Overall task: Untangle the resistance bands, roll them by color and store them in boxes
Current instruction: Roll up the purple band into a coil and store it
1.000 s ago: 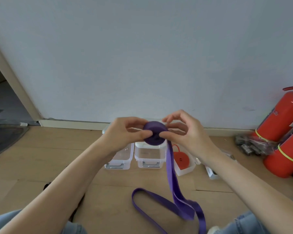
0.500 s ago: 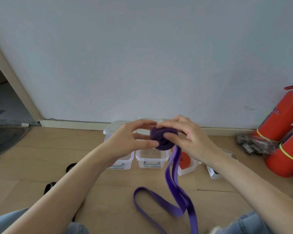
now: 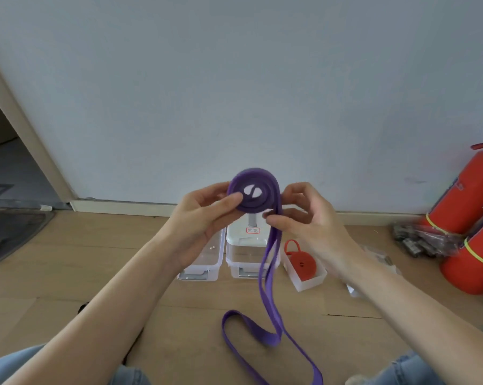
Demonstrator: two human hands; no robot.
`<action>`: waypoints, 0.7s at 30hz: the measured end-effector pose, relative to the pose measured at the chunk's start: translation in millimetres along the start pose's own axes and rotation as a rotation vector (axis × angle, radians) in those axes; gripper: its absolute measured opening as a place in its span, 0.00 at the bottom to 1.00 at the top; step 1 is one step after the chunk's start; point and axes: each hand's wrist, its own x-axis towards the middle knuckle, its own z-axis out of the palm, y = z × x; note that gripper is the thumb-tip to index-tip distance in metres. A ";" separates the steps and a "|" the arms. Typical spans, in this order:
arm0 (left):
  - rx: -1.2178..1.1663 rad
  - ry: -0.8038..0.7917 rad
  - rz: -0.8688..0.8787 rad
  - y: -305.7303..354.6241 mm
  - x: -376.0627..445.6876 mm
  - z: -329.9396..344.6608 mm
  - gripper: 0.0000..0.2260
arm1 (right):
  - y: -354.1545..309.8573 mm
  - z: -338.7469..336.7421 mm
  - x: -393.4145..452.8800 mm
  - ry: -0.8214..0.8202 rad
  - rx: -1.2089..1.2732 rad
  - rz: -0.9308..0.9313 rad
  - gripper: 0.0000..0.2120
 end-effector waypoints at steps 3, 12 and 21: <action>-0.112 0.016 0.016 -7.8 -1.4 8.8 0.19 | 4.3 7.1 -0.2 0.019 0.071 -0.032 0.16; 0.557 -0.102 -0.060 -10.5 -3.9 2.1 0.21 | -8.6 -10.7 1.0 -0.156 -0.497 -0.195 0.17; 0.639 -0.065 -0.002 -8.5 -4.3 5.2 0.13 | -6.9 -8.5 0.7 -0.064 -0.362 -0.175 0.18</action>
